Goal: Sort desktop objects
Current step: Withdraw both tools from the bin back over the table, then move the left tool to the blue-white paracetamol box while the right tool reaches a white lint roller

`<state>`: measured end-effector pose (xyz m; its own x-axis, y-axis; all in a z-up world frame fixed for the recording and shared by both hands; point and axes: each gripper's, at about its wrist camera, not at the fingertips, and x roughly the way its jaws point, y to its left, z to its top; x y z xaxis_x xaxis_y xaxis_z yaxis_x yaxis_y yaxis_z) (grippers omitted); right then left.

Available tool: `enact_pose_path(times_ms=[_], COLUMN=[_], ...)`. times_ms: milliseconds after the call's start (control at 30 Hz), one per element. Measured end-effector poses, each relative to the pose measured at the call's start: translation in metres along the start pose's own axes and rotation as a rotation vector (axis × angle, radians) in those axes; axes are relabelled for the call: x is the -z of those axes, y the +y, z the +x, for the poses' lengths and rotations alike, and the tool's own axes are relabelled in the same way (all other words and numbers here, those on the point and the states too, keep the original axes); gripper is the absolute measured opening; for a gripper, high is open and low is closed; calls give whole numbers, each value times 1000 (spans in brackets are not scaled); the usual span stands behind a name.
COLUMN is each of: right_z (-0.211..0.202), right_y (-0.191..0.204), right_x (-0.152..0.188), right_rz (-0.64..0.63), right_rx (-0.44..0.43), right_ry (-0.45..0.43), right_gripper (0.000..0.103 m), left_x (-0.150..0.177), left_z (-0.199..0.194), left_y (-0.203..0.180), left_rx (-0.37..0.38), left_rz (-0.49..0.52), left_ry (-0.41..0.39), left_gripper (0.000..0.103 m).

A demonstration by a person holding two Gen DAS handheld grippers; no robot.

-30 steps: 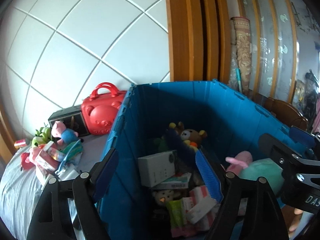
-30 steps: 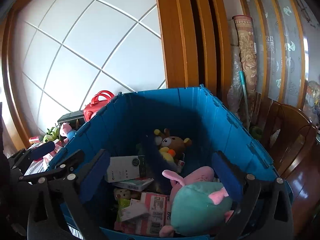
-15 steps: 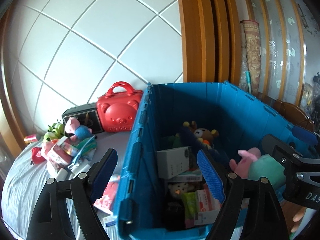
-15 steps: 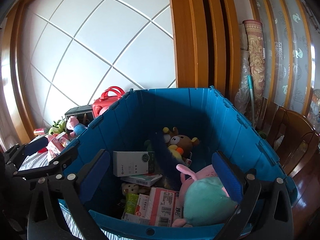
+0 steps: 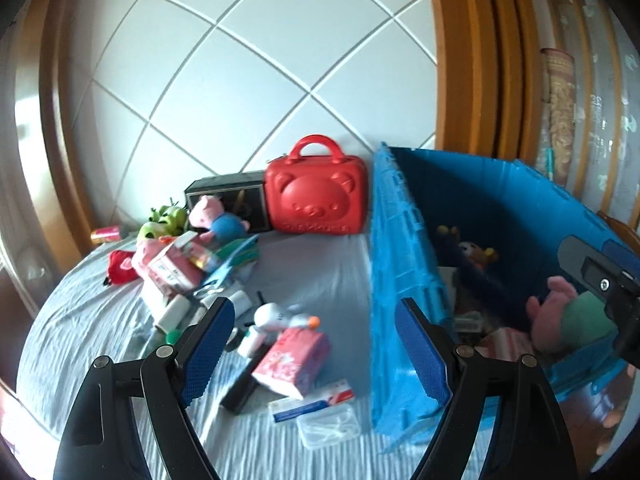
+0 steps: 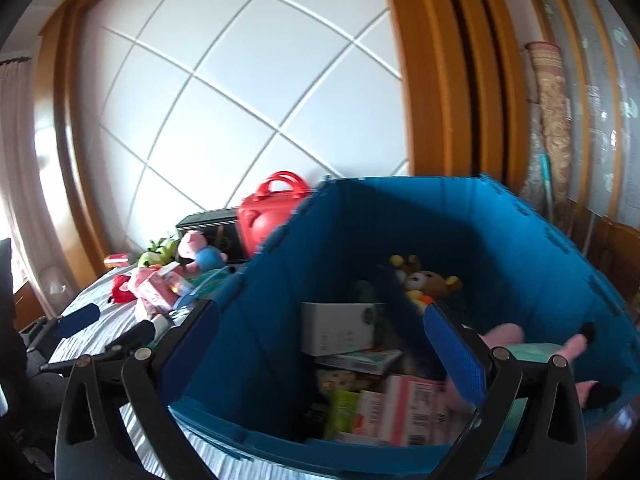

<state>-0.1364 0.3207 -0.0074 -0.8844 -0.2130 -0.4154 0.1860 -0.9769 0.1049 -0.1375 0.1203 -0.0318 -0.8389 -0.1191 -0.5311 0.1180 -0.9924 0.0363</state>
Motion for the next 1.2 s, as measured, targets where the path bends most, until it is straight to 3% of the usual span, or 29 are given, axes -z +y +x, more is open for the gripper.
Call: enact_pose_path(times_ms=[367,467,667,800,867,1200], right_z=[41,57,101,136,145,221], right_y=[163,214,286,316,325,370], right_x=[1,10,51,74,78,72], right_rz=[-59,-61,-14,-13,-29,-64], right_rx=[-136,-146,-155,-131,-128,-189], right_ry=[-5,1,94,211,240,306], right_gripper=[103,103,103,103,103,103], left_x=[17,25,51,64,67,85], left_z=[13,22,51,76,85,126], left_y=[174,231,324,358,367,418], left_rx=[-143,-177,-230,-206,-207,-271], left_rz=[-81,-88,-76,-98,-114,-166], left_ry=[30,42,78,172,179,298], left_gripper=[83,83,83,83,83,83])
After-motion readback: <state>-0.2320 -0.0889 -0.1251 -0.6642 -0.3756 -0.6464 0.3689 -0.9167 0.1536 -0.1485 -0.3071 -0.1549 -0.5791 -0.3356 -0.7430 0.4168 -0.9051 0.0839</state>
